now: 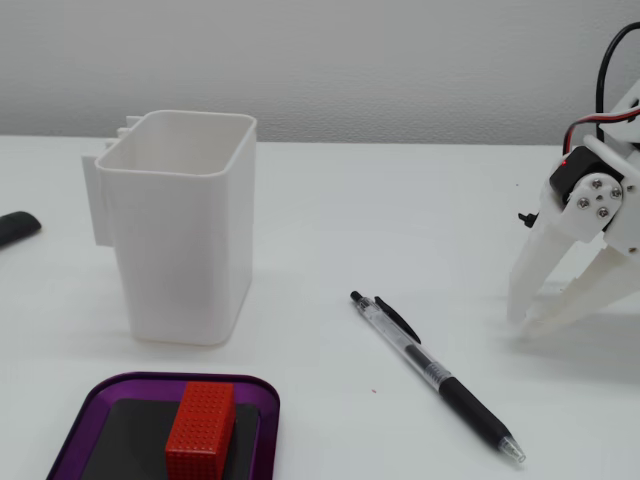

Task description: Remove the cube from the box.

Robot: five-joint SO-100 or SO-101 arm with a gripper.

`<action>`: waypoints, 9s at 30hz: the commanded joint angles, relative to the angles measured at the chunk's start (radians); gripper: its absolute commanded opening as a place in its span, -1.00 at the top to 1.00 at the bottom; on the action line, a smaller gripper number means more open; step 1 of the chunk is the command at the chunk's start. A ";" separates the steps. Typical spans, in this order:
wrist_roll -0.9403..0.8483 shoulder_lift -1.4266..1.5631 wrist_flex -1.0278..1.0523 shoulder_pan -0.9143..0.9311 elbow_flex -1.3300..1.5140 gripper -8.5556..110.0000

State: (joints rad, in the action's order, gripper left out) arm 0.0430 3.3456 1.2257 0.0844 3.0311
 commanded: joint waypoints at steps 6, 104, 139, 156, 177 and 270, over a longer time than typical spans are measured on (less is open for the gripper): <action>-0.003 -0.870 -0.009 -0.003 -0.661 0.86; 0.057 -2.571 0.268 -0.307 -2.543 0.60; 0.057 -2.683 0.268 -0.299 -2.551 0.61; 0.058 -2.654 0.377 -0.310 -2.692 0.86; 0.066 -2.148 0.466 -0.327 -2.474 0.86; -0.109 0.049 0.052 0.092 -0.003 0.65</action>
State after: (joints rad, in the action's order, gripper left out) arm -0.0721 3.3456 1.2824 0.1687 3.0189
